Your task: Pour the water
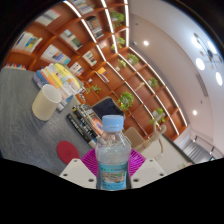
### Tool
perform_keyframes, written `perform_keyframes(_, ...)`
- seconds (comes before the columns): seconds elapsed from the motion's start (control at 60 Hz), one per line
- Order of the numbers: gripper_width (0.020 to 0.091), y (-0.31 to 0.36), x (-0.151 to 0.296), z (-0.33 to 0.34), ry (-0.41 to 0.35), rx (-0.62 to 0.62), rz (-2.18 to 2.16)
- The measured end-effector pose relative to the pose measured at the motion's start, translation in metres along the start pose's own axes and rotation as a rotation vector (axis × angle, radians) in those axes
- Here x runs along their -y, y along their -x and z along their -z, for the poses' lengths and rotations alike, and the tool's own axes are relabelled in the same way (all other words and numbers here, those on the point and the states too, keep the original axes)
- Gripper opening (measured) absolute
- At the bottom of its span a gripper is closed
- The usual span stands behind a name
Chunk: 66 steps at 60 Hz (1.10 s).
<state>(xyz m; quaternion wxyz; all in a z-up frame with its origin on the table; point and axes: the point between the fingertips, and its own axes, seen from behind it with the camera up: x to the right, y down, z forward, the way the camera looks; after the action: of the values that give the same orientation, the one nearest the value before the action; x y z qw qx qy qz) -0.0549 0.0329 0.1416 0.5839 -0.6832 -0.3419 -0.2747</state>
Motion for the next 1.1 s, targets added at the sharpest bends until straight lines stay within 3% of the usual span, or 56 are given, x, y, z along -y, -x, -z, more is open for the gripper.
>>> perform_keyframes(0.183, 0.0336, 0.040, 0.059, -0.038, -0.033, -0.035, 0.405)
perform_keyframes(0.333, 0.0335, 0.063, 0.082, -0.058, -0.041, -0.037, 0.637)
perform_keyframes(0.717, 0.0337, 0.077, 0.130, -0.075, -0.103, -0.199, 1.228)
perform_keyframes(0.95, 0.0335, 0.080, 0.135, -0.072, -0.108, -0.203, 1.163)
perform_keyframes(1.1, 0.0336, 0.066, 0.124, -0.063, -0.105, -0.110, 0.772)
